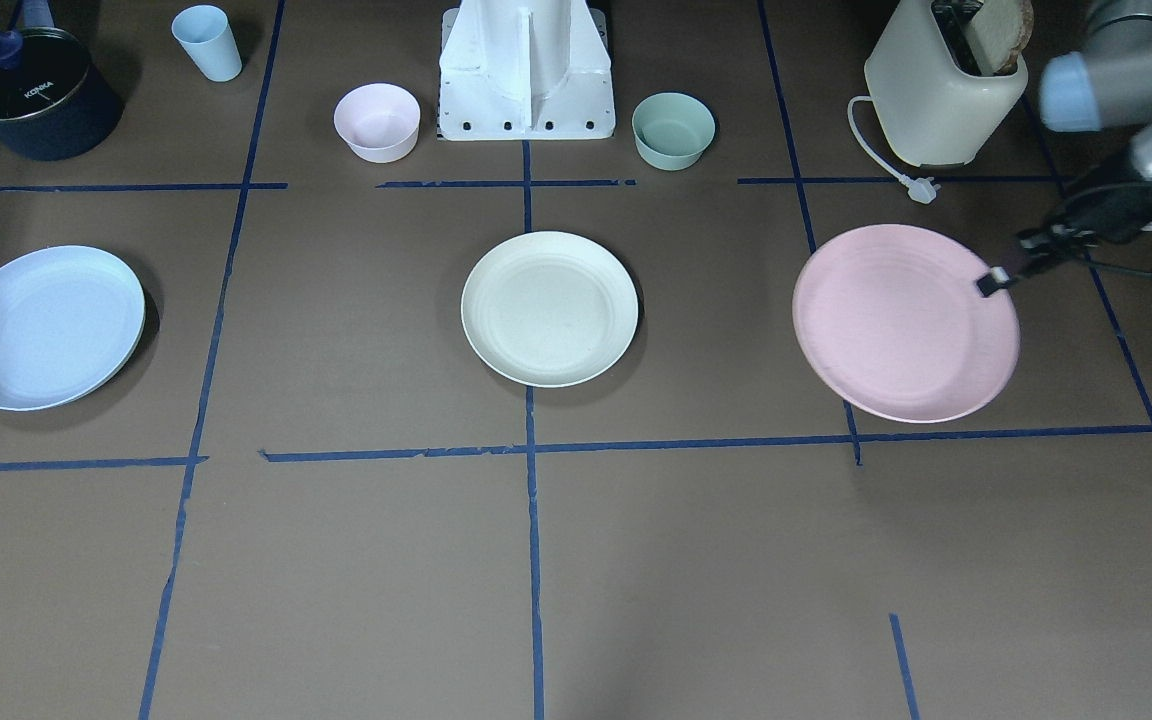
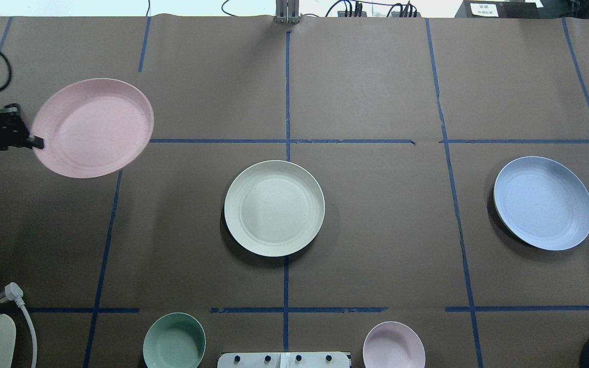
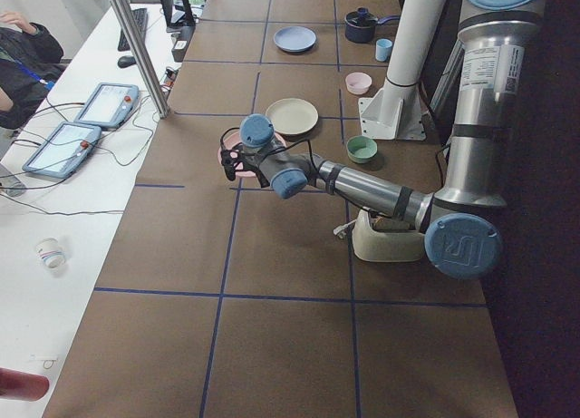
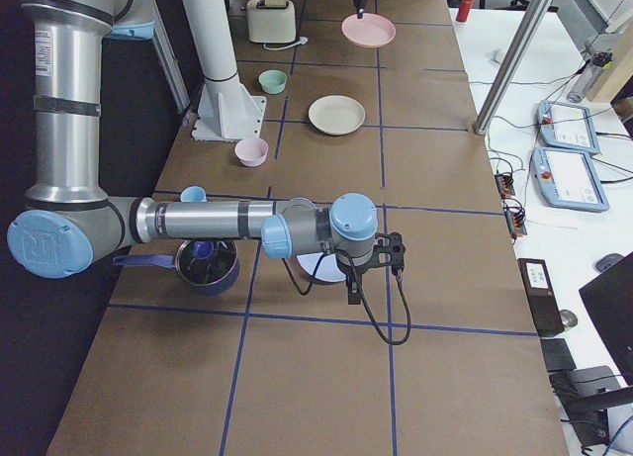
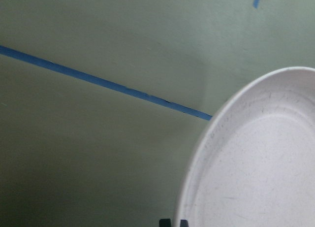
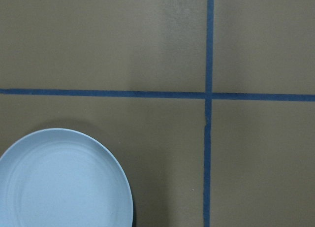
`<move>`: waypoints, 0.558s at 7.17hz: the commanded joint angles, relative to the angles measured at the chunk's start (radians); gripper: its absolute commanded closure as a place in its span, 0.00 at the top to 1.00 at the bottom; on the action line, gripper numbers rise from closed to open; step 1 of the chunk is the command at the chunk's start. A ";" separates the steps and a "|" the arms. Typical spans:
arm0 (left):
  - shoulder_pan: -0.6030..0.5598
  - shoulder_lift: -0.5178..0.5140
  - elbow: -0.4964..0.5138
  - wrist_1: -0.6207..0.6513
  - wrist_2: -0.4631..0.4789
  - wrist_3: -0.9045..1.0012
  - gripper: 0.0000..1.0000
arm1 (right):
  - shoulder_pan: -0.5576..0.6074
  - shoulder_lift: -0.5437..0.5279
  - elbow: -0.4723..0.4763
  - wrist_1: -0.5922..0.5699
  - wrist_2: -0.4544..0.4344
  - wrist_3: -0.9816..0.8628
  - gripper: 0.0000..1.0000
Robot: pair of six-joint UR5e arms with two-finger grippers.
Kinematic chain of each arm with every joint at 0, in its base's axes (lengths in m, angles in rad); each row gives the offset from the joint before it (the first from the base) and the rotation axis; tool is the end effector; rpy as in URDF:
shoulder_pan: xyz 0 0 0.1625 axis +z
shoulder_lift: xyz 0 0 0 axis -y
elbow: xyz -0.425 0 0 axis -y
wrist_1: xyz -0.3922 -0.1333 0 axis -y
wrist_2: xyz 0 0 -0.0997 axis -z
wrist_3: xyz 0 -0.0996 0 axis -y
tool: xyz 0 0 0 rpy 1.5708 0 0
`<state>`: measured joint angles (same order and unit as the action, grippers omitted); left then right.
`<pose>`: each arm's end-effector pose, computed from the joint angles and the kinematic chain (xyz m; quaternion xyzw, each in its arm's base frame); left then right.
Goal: Stack three plates with pink and blue
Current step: 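Lift the pink plate with the left gripper and carry it over the cream plate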
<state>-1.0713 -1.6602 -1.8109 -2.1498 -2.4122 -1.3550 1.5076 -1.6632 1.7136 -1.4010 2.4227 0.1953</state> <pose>0.1985 -0.4871 0.4211 -0.0532 0.5406 -0.1772 0.8207 0.0289 -0.4669 0.6082 0.0463 -0.4202 0.0144 0.9062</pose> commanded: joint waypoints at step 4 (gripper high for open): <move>0.523 -0.271 -0.024 0.007 0.453 -0.527 0.00 | -0.108 -0.001 0.004 0.083 -0.004 0.194 1.00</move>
<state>-0.6641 -1.8800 -1.8430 -2.1442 -2.0572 -1.8048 1.4186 -1.6656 1.7165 -1.3189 2.4196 0.3832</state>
